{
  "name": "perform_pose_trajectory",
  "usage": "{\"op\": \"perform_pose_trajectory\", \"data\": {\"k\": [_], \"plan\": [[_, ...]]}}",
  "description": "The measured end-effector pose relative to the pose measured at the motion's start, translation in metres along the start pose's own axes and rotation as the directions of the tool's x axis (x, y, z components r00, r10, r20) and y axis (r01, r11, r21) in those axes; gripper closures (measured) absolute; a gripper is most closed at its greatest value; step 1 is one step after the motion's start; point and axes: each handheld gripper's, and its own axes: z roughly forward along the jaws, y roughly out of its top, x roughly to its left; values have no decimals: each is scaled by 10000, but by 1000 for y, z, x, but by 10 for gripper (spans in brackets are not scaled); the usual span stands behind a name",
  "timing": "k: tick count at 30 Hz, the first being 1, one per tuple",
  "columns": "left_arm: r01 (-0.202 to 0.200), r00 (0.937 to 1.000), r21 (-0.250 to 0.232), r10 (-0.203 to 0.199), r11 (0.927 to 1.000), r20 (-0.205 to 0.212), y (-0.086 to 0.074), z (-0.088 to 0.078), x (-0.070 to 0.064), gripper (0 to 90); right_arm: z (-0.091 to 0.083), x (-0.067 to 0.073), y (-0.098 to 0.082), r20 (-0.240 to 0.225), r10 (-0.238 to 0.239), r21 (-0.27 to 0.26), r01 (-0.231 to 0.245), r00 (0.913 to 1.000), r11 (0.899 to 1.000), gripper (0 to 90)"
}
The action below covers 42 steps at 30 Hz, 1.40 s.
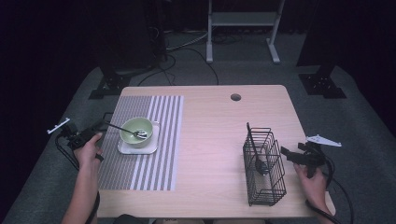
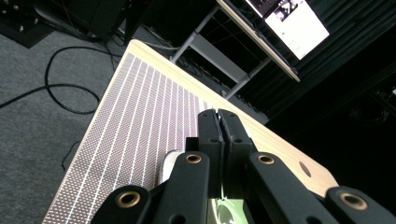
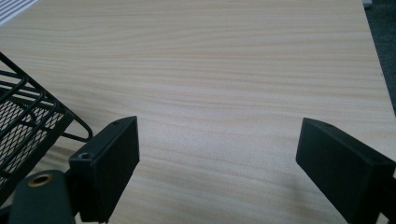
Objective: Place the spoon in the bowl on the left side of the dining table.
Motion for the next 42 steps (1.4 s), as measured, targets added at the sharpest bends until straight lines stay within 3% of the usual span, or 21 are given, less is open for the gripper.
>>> {"op": "perform_pose_trajectory", "data": {"k": [10,30,42], "plan": [[113,9999,82,-114,9999,38,-6,-1,7,823,0,0,0,-2,1,-13,-1,10000,10000,123],[-628,9980,277,625,9976,114,-10,-14,1,666,-1,0,0,30,33,-55,-33,10000,10000,123],[-774,9968,583,761,9953,233,-18,-18,4,553,-1,0,0,44,71,-63,-71,10000,10000,123]]}}
